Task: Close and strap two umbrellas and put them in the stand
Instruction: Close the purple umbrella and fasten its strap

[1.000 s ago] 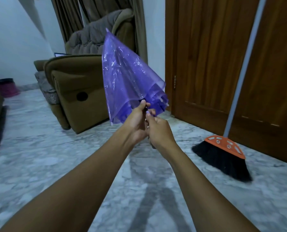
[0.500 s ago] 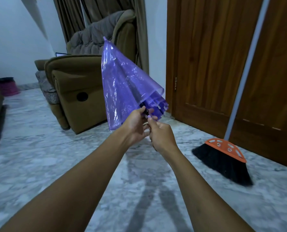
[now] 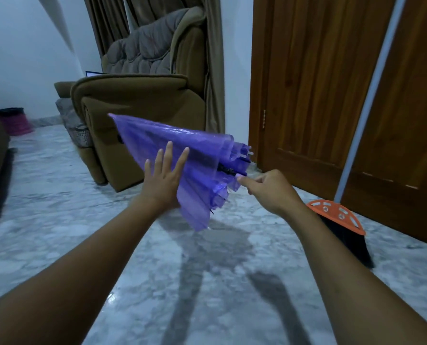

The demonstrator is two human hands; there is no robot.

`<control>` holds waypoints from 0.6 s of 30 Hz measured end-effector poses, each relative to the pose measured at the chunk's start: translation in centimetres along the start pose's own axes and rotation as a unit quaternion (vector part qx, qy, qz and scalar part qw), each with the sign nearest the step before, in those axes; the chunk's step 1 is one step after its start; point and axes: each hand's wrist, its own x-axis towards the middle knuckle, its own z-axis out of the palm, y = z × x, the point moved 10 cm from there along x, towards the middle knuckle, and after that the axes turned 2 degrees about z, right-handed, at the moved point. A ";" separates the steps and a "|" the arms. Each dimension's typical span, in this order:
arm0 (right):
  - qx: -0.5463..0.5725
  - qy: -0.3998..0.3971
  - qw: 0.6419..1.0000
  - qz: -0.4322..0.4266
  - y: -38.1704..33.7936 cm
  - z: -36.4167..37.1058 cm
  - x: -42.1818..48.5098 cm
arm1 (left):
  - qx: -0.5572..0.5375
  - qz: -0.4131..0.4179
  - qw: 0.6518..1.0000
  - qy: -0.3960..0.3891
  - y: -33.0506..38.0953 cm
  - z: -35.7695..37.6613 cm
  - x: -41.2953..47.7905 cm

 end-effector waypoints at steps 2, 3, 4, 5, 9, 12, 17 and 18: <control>-0.022 -0.025 0.999 -0.006 -0.4 0.0 0.0 | 0.031 0.028 0.997 0.063 0.8 -0.4 -0.1; -0.027 -0.032 0.999 -0.007 -0.6 -0.1 0.0 | 0.038 0.040 0.994 0.092 1.0 -0.9 -0.2; -0.035 -0.034 0.999 -0.010 -0.9 -0.4 0.1 | 0.039 0.050 0.991 0.117 1.1 -1.4 -0.2; -0.050 -0.028 0.998 -0.014 -1.2 -0.8 0.0 | 0.031 0.058 0.989 0.135 1.3 -1.9 -0.3; -0.137 0.038 0.989 -0.042 -3.4 -3.1 -0.5 | -0.034 0.070 0.985 0.157 1.6 -3.2 0.0; -0.199 0.173 0.958 -0.113 -6.1 -5.4 -1.1 | -0.076 0.058 0.984 0.150 1.9 -3.3 0.3; -0.181 0.431 0.867 -0.171 -7.9 -7.1 -5.5 | -0.241 -0.013 0.961 0.133 1.3 -3.7 1.9; -0.160 0.410 0.880 -0.180 -7.7 -6.4 -5.6 | -0.293 -0.027 0.947 0.127 1.0 -3.8 2.2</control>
